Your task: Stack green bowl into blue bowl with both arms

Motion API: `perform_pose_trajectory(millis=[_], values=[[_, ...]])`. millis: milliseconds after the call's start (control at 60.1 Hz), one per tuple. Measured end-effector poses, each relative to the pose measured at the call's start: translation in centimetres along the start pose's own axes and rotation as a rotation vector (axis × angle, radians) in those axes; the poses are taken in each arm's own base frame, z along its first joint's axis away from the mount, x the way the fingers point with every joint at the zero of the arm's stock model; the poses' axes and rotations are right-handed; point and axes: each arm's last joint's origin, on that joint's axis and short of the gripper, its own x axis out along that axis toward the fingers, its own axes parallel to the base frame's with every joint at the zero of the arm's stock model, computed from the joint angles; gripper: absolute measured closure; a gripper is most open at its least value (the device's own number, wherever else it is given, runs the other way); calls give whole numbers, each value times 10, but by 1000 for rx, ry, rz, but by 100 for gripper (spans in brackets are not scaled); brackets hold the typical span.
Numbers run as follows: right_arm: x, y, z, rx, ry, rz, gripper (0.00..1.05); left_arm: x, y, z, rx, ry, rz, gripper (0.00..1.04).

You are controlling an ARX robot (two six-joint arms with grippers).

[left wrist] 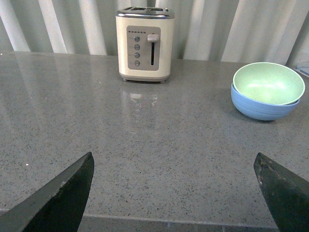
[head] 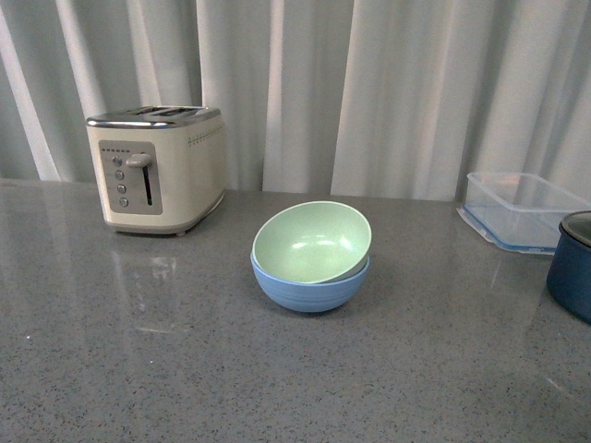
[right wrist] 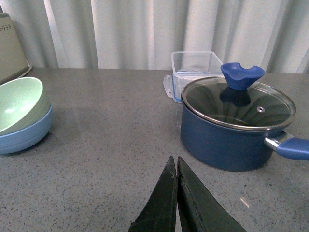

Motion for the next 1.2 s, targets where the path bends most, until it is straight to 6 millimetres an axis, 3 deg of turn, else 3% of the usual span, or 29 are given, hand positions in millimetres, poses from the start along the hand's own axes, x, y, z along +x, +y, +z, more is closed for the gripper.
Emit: perform_pose_trajectory(millis=[250, 1198], values=[[-22, 0, -15, 0, 10, 3, 104, 0, 0, 0, 0, 0, 0, 7], [-58, 0, -7, 0, -21, 4, 104, 0, 0, 0, 0, 0, 0, 7]])
